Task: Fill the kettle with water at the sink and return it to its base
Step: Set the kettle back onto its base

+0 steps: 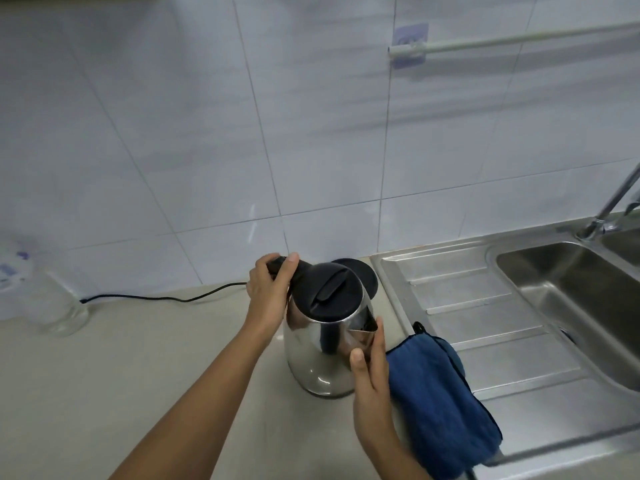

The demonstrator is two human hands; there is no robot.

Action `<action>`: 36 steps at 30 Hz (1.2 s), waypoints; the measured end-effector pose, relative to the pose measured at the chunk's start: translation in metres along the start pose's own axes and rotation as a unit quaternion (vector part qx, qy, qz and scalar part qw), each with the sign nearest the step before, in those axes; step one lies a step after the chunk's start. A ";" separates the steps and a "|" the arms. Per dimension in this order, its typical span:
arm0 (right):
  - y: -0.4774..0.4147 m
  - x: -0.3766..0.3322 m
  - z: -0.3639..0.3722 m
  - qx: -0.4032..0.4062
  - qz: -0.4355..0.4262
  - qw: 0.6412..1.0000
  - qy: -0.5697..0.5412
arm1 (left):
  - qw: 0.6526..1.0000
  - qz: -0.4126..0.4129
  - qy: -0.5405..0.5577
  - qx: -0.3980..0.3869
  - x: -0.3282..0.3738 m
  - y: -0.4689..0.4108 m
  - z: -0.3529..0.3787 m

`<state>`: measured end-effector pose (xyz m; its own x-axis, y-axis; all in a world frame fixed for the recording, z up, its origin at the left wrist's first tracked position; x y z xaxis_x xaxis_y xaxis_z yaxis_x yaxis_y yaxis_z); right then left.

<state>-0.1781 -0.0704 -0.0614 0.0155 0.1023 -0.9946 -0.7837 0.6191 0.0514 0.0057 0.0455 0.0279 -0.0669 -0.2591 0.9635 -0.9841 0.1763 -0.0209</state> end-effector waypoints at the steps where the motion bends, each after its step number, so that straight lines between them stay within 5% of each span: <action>1: -0.009 -0.009 -0.002 -0.007 -0.012 1.000 -0.015 | 1.000 0.015 -0.019 0.007 0.011 -0.004 -0.004; 7: -0.075 -0.053 -0.008 -0.091 -0.020 0.995 -0.034 | 0.998 0.048 -0.037 0.007 0.055 -0.029 -0.008; 22: -0.213 -0.048 -0.015 -0.073 0.065 0.995 -0.032 | 0.992 -0.021 0.051 0.115 0.031 -0.069 0.031; 36: -0.272 -0.027 0.006 -0.069 0.076 0.994 -0.025 | 0.989 -0.031 0.061 0.132 0.001 -0.122 0.048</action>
<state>0.0382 -0.2369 -0.0476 -0.0823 0.2268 -0.9705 -0.8574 0.4803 0.1850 0.1178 -0.0218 0.0188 0.0002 -0.1431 0.9897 -0.9954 -0.0950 -0.0135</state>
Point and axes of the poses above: each hand's wrist, its own y-axis away from the middle knuckle, its own z-axis out of the palm, x = y × z, the point moved 9 cm from there along -y, towards the middle knuckle, and after that the axes turned 1 degree about -y, right-handed, at the moved point
